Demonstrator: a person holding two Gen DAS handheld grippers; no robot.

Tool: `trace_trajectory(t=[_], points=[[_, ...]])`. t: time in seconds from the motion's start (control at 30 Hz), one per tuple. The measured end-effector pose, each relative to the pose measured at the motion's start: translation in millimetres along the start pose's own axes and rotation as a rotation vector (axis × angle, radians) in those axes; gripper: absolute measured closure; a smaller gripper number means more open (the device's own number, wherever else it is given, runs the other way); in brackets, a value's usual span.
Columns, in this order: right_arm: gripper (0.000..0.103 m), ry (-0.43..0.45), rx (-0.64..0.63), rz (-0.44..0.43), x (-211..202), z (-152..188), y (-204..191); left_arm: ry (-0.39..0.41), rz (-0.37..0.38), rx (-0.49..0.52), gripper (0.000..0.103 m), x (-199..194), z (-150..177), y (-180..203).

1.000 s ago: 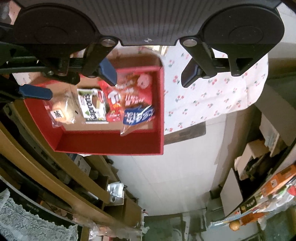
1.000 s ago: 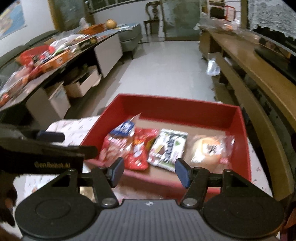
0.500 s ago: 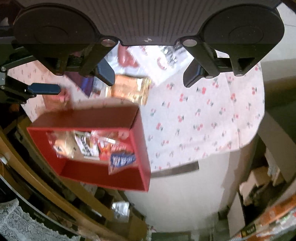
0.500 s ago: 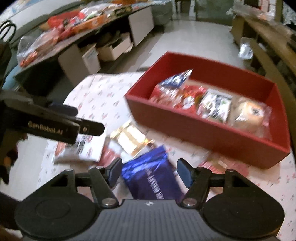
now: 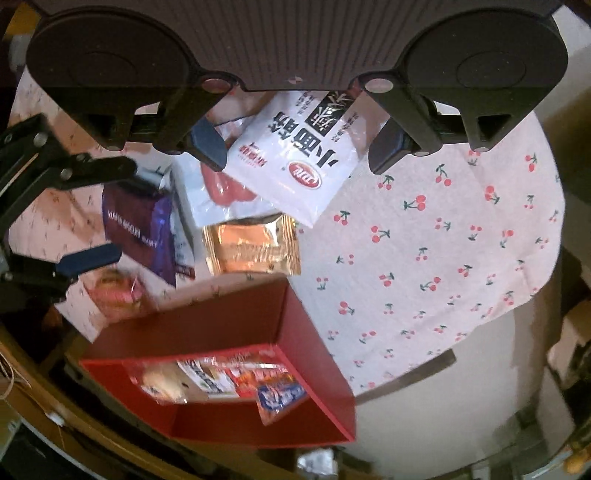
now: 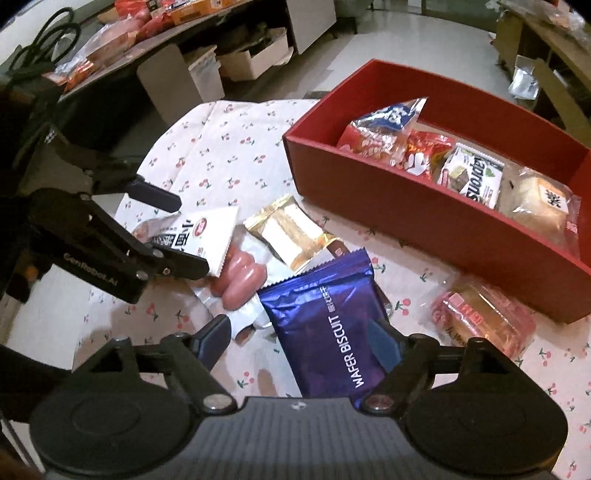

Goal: Organize snacks
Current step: 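Move both tools back toward the purple wafer biscuit and sausage packs, then grasp the purple wafer biscuit with the right tool while the left tool grasps the white gluten bag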

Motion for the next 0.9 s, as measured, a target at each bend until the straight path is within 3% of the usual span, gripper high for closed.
trace_trajectory(t=[0.43, 0.6, 0.77, 0.9], points=[[0.015, -0.036, -0.026, 0.012, 14.8, 0.2, 9.3, -0.063, 0.008, 0.103, 0.008, 13.6, 30.7, 10.3], [0.014, -0.025, -0.054, 0.014, 10.4, -3.0, 11.5, -0.069, -0.039, 0.106, 0.014, 12.8, 31.8, 16.6], [0.01, -0.006, -0.063, -0.002, 3.5, -8.6, 18.8, -0.061, -0.047, 0.086, 0.026, 11.0, 28.3, 19.6], [0.01, -0.046, -0.102, -0.006, 17.2, -4.5, 17.3, -0.062, -0.067, 0.075, 0.028, 11.7, 26.0, 21.7]])
Point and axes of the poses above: each gripper's, at about its wrist camera, not at the fingertips, and x roughly the way its jaws point, y to its right, z to its underside, the point moved 10 cm from there along x, roughly the way its jaws point, and after that the axes turned 3 degrees about z, right-handed, at the moved point
